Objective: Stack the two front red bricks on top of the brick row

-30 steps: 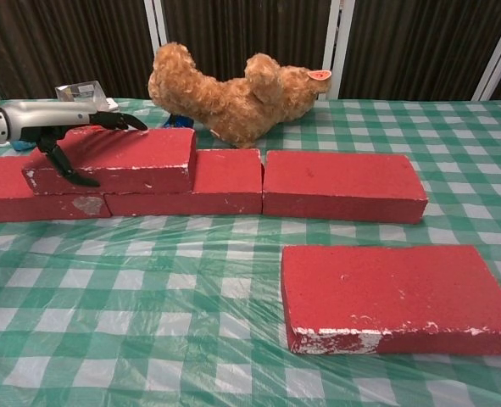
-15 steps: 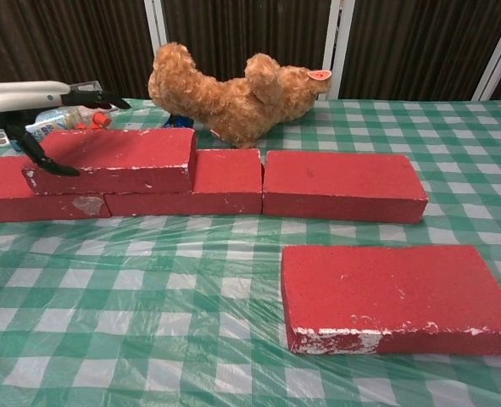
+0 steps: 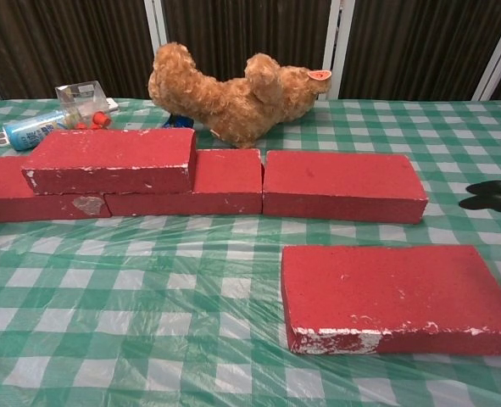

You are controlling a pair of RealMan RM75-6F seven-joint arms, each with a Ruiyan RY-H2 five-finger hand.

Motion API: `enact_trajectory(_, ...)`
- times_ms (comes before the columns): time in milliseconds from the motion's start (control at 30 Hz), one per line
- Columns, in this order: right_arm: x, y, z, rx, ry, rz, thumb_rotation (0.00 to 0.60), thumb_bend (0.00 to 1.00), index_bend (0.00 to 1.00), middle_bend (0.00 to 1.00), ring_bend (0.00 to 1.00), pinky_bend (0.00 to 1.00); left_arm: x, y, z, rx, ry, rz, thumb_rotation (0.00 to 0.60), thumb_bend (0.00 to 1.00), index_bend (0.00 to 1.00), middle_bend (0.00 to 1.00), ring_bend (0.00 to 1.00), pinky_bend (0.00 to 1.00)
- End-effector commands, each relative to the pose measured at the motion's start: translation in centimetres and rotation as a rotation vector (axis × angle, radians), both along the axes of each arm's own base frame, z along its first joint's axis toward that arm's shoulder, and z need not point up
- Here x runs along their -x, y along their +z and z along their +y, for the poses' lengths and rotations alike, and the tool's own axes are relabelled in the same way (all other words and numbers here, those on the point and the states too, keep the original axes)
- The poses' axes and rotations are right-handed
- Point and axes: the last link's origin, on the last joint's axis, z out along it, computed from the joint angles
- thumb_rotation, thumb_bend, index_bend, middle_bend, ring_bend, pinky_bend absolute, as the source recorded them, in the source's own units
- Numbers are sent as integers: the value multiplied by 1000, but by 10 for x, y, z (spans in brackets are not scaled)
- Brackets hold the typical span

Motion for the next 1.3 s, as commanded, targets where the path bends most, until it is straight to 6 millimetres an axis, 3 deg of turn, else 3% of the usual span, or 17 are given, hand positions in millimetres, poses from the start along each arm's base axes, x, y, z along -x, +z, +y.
enact_trajectory(33,-24,-20,-14,-70,3,-23,600,118,0,0,0,0,3,-2,-13,-11,16,13,600,291,0,0,0,0)
enact_trajectory(300,-42,-54,-36,-149,-59,-2,600,117,0,0,0,0,4,0,-13,-7,16,9,600,293,0,0,0,0)
enact_trajectory(733,-36,-80,-53,-218,-134,48,600,116,0,0,0,4,9,2,-9,-7,66,26,600,290,0,0,0,0)
enact_trajectory(833,-37,-82,-55,-231,-143,32,600,116,0,0,0,108,9,1,-8,-4,68,28,600,291,0,0,0,0)
enact_trajectory(933,-39,-81,-56,-220,-141,20,600,116,115,63,27,259,9,1,-8,-5,72,29,600,291,0,0,0,0)
enact_trajectory(1033,-39,-80,-57,-206,-138,9,600,116,361,231,140,346,10,1,-7,-2,79,30,600,292,0,0,0,0)
enact_trajectory(1100,-40,-78,-58,-194,-136,-1,600,116,456,288,217,384,10,1,-7,-2,82,33,600,291,0,0,0,0)
enact_trajectory(1300,-48,-63,-58,-156,-111,-59,600,116,520,325,274,402,9,0,-9,-6,82,42,600,291,0,0,0,0)
